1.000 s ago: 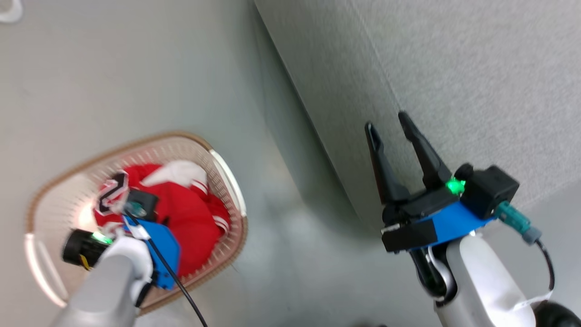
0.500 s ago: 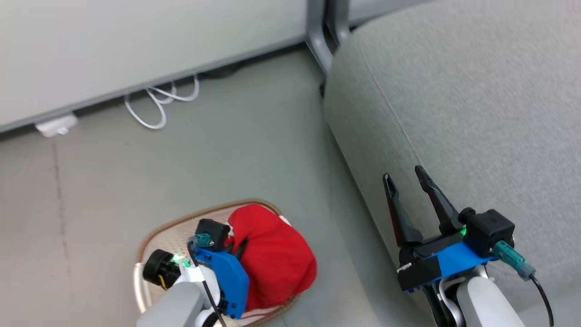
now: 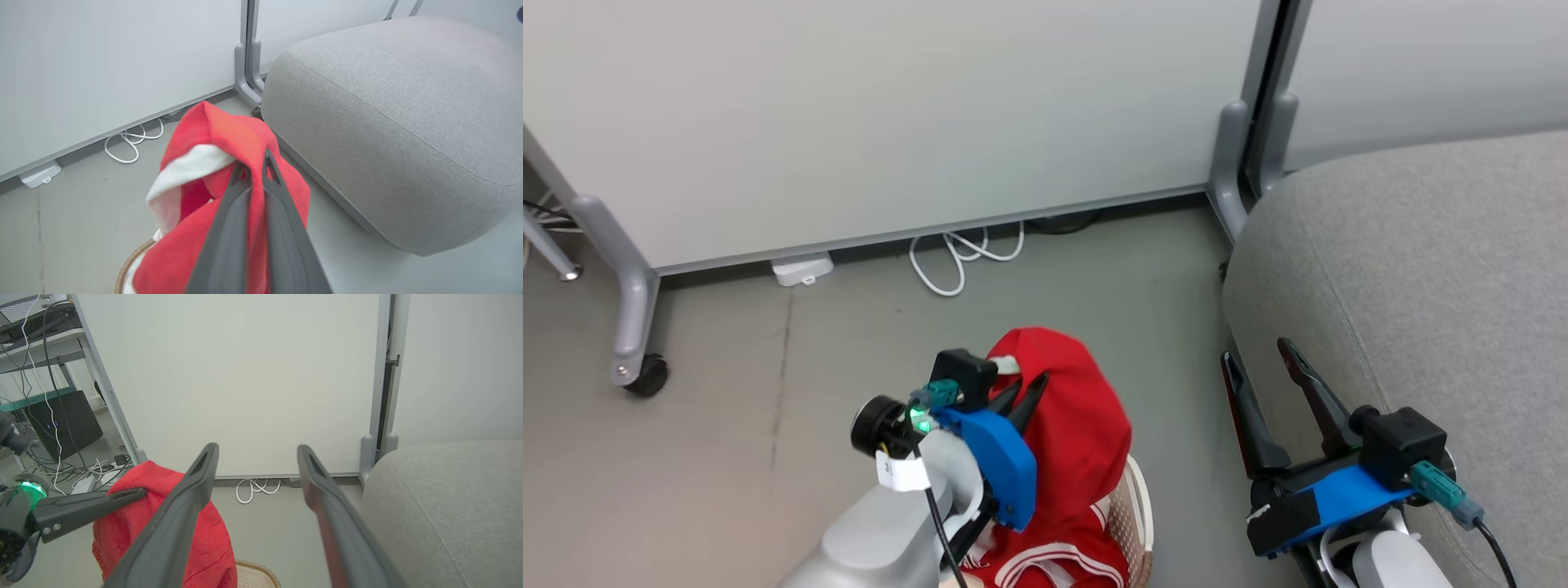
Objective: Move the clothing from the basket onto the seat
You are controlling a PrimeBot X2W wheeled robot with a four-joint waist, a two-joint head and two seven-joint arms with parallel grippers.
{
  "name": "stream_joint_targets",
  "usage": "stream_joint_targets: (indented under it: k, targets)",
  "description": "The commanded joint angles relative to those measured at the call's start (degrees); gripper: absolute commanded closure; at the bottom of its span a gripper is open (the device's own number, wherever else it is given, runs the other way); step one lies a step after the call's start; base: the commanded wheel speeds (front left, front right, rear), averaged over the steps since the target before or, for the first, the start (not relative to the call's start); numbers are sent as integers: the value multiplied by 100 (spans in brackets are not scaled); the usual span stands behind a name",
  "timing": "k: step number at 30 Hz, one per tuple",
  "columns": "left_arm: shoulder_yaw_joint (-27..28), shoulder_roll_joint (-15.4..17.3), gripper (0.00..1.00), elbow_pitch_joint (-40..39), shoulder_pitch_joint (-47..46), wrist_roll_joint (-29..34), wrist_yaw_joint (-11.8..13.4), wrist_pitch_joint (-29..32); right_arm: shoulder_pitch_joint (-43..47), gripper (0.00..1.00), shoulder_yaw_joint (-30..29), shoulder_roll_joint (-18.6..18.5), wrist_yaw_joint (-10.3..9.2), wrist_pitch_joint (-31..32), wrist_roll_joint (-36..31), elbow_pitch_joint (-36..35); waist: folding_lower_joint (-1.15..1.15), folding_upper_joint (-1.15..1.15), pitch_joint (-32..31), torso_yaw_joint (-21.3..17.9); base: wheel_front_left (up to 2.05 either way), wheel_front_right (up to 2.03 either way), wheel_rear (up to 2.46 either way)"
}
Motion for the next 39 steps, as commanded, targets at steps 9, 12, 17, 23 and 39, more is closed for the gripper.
stream_joint_targets:
  k: [9,12,17,23,39]
  targets:
    - [-287,-173,100,-50,-678,-296,-5,-142,230,0,19,-18,1,127,-23,-47,1,-1,-302,289,0,0,0]
    - [-388,-220,100,-79,-844,-410,-5,-148,245,0,40,-18,1,167,-40,-71,1,-1,-343,319,0,0,0]
    - [-619,-247,100,-176,-1111,-571,-5,-86,290,0,60,-18,1,207,-30,-103,1,-1,-393,339,0,0,0]
    - [-915,-247,100,-501,-1332,-895,-5,-27,325,0,143,-18,1,250,-2,-95,1,-1,-423,336,0,0,0]
    - [-1523,-251,100,-624,-1562,-1420,152,-81,384,0,202,-18,1,336,-34,-100,1,-1,-405,234,0,0,0]
